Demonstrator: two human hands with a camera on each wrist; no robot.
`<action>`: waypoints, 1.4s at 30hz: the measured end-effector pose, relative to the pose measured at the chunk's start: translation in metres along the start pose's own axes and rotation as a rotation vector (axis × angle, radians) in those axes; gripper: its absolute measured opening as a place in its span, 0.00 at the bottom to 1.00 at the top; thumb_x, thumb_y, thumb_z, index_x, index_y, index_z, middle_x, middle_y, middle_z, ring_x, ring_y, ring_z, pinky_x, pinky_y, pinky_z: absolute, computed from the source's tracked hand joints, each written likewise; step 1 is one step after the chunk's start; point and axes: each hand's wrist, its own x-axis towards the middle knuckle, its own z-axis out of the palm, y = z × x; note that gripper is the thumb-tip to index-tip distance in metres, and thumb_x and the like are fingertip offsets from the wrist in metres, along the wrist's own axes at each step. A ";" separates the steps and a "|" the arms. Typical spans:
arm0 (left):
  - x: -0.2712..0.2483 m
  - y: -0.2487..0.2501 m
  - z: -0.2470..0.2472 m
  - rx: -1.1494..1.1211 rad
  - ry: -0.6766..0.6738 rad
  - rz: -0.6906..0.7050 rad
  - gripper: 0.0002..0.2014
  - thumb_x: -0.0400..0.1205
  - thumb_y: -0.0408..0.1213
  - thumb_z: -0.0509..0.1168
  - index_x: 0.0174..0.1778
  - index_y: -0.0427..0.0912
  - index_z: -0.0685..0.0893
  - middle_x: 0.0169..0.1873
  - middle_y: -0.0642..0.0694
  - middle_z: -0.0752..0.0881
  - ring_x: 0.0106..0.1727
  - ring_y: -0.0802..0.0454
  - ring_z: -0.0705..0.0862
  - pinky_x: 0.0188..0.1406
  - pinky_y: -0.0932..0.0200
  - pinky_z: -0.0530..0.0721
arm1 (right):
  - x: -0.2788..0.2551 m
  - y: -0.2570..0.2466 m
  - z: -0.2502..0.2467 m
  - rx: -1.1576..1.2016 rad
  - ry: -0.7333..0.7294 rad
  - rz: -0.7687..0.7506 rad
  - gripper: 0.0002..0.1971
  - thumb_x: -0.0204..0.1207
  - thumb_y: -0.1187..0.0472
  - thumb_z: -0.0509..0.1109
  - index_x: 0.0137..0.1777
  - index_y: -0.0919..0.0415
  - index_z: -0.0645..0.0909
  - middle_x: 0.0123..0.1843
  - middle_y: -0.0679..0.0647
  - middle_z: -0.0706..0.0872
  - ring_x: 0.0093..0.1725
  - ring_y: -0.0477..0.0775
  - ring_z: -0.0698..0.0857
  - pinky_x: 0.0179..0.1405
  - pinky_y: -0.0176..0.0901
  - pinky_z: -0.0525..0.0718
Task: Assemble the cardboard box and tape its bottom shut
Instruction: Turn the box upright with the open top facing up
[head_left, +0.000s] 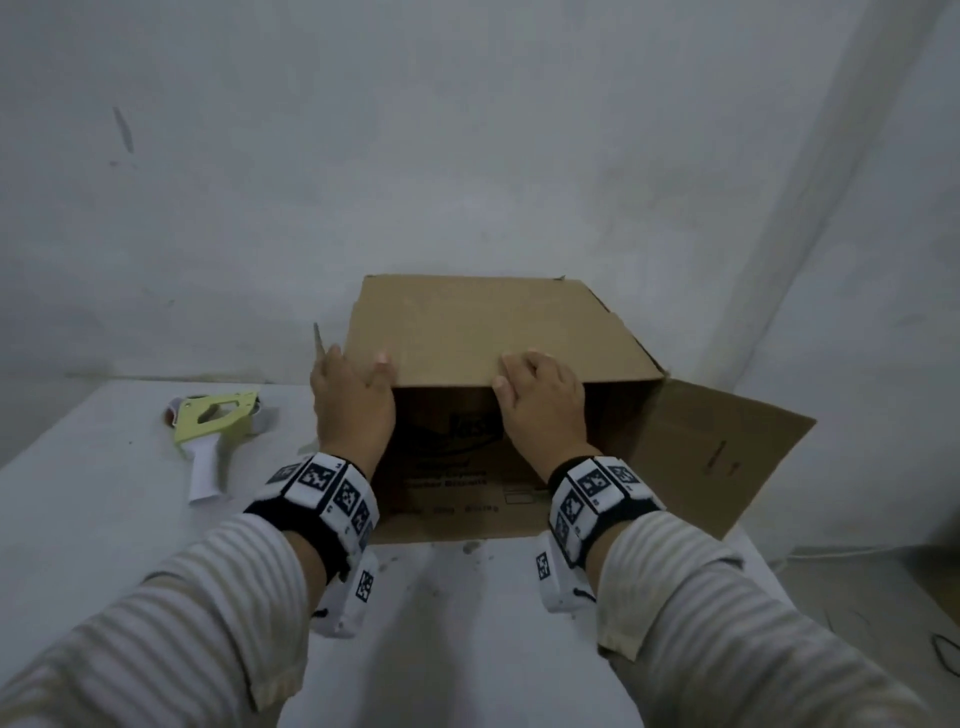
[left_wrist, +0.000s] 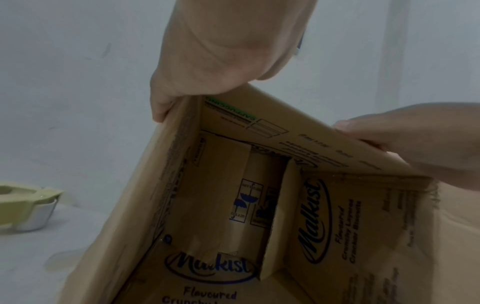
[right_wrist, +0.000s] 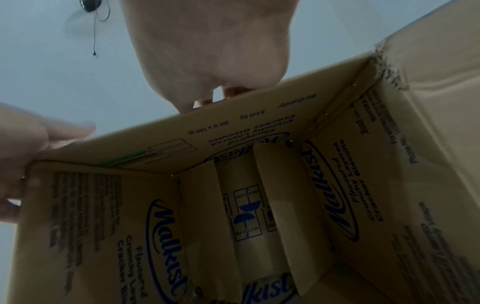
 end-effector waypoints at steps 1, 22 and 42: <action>0.002 0.001 0.002 0.022 0.007 -0.005 0.32 0.84 0.52 0.54 0.80 0.37 0.58 0.80 0.37 0.60 0.77 0.35 0.66 0.75 0.40 0.69 | 0.000 0.006 -0.001 0.013 -0.002 -0.016 0.20 0.84 0.50 0.55 0.72 0.54 0.73 0.75 0.57 0.73 0.76 0.60 0.69 0.77 0.54 0.62; 0.000 -0.022 0.007 0.102 0.102 0.198 0.20 0.87 0.47 0.50 0.73 0.45 0.73 0.72 0.34 0.70 0.69 0.36 0.74 0.69 0.47 0.72 | -0.009 0.112 0.003 0.470 0.333 0.424 0.27 0.76 0.72 0.62 0.74 0.55 0.67 0.84 0.62 0.52 0.82 0.64 0.56 0.78 0.59 0.67; 0.017 -0.048 -0.021 0.260 -0.204 0.272 0.36 0.79 0.22 0.60 0.78 0.54 0.56 0.64 0.35 0.77 0.55 0.34 0.81 0.50 0.45 0.83 | -0.023 0.122 -0.010 0.400 0.077 0.438 0.34 0.79 0.70 0.56 0.80 0.42 0.51 0.54 0.68 0.82 0.48 0.69 0.84 0.45 0.54 0.80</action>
